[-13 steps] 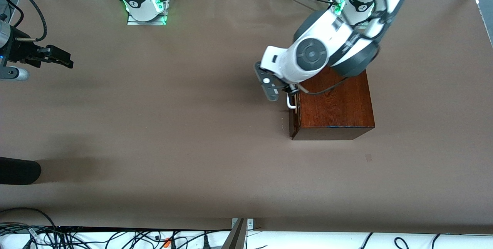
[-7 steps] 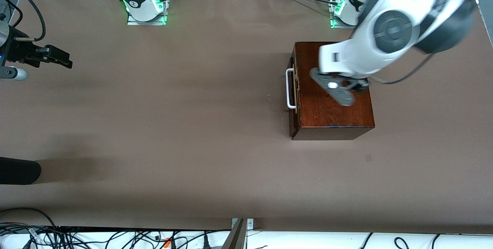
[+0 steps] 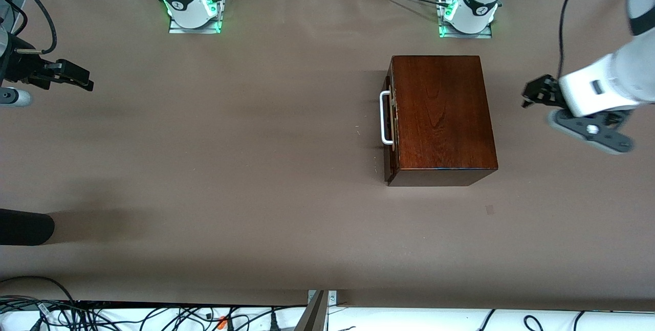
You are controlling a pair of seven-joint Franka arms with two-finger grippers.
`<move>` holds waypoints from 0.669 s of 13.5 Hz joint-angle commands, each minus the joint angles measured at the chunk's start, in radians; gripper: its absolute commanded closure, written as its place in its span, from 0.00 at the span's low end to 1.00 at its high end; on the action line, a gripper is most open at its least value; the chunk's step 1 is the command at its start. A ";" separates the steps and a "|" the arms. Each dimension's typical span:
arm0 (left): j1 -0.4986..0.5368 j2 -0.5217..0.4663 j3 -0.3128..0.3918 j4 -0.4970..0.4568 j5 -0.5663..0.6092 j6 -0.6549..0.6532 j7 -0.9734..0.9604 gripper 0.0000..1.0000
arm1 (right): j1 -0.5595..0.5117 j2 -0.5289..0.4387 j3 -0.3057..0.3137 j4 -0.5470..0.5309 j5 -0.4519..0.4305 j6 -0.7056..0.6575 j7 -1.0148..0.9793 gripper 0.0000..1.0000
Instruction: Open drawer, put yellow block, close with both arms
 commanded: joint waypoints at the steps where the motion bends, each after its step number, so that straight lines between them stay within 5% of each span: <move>1: -0.130 -0.140 0.189 -0.125 -0.015 0.085 -0.034 0.00 | -0.012 0.003 0.009 0.016 -0.011 -0.004 0.009 0.00; 5: -0.177 -0.380 0.310 -0.471 -0.085 0.253 -0.215 0.00 | -0.012 0.003 0.009 0.016 -0.011 -0.004 0.009 0.00; 9: -0.224 -0.381 0.372 -0.479 -0.104 0.249 -0.295 0.00 | -0.012 0.003 0.009 0.016 -0.011 -0.004 0.011 0.00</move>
